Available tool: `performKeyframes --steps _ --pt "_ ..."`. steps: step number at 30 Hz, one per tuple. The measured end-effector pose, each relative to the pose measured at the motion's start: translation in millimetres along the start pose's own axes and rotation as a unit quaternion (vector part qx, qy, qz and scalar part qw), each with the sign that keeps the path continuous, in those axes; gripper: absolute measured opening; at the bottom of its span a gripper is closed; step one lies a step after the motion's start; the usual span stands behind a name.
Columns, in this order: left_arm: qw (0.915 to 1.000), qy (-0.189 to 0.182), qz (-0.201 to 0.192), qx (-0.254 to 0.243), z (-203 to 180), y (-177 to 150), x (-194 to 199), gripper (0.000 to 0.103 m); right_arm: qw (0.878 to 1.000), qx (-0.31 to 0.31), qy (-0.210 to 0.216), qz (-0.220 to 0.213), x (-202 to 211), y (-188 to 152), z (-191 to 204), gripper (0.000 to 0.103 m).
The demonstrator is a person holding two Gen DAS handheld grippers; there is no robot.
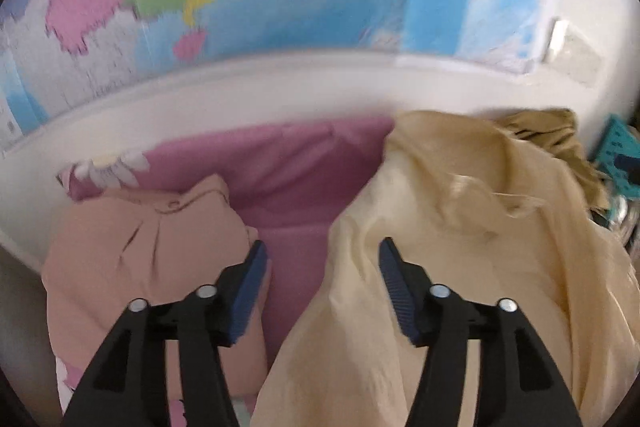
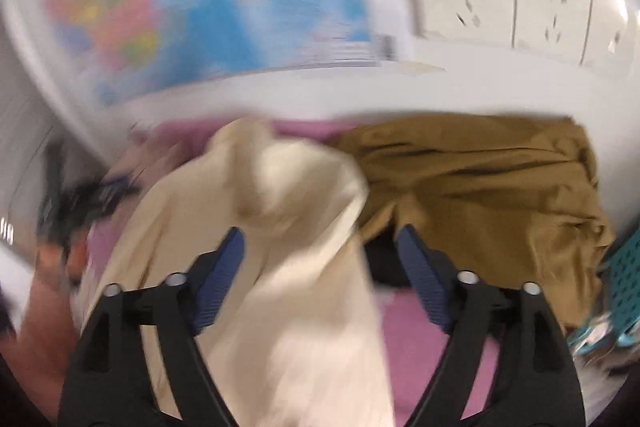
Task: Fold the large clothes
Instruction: 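Lower the shirt onto the bed and open the left gripper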
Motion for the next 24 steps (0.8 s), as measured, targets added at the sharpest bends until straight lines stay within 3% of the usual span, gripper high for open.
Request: performKeyframes --steps 2,5,7,8,10,12,13,14,15,17,20,21,24 --pt "0.9997 -0.012 -0.011 -0.016 -4.8 -9.3 14.6 0.063 0.999 0.040 -0.009 0.009 22.3 -33.2 32.4 0.092" --pt "0.9983 -0.023 -0.024 -0.047 -18.1 -30.5 35.9 0.068 0.997 0.054 -0.015 0.055 28.9 -87.6 67.4 0.092" --pt "0.9974 -0.024 -0.027 -0.061 -24.3 -44.2 41.2 0.070 0.994 0.068 -0.015 0.084 16.9 -107.1 94.5 0.093" --pt "0.9970 -0.023 -0.029 -0.068 -28.3 -48.5 45.0 0.071 0.992 0.080 -0.028 0.094 14.0 -122.1 106.0 0.098" --pt "0.9959 -0.020 -0.028 -0.083 -35.1 -63.2 47.4 0.075 0.989 0.092 -0.051 0.107 -0.6 -143.2 115.5 0.097" --pt "0.9949 -0.020 -0.024 -0.096 -40.7 -76.3 46.9 0.075 0.985 0.107 -0.077 0.116 -18.3 -158.6 118.0 0.075" --pt "0.9947 -0.023 -0.019 -0.098 -42.5 -81.2 46.7 0.075 0.983 0.110 -0.087 0.120 -24.6 -164.4 116.2 0.053" --pt "0.9945 -0.025 -0.016 -0.101 -43.5 -85.8 46.6 0.075 0.982 0.106 -0.096 0.125 -27.0 -168.4 110.2 0.018" --pt "0.9943 -0.025 -0.015 -0.102 -43.3 -89.2 45.6 0.075 0.984 0.089 -0.086 0.124 -20.6 -168.7 100.2 0.007" --pt "0.9938 -0.021 -0.016 -0.108 -42.8 -93.9 49.3 0.075 0.993 0.041 -0.055 0.097 3.9 -155.8 77.4 0.004" --pt "0.9936 -0.017 -0.022 -0.110 -34.6 -95.9 58.4 0.075 0.998 0.000 -0.063 0.031 55.0 -122.3 45.5 0.003" --pt "0.9938 -0.013 -0.025 -0.108 -31.8 -95.4 60.8 0.075 0.997 -0.022 -0.080 -0.002 82.8 -107.2 24.3 0.003" --pt "0.9945 -0.014 -0.034 -0.098 -21.7 -95.1 68.6 0.075 0.990 -0.095 -0.099 -0.044 112.0 -89.5 -39.2 0.003"
Point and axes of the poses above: each gripper's, at about its wrist camera, not at the fingertips, and x roughly against the way its jaws point, z to its left, y to its top, the point moved 5 cm from there along -x, roughly the way its jaws point, and after that the axes turned 1 degree about x, right-handed, at the moved point
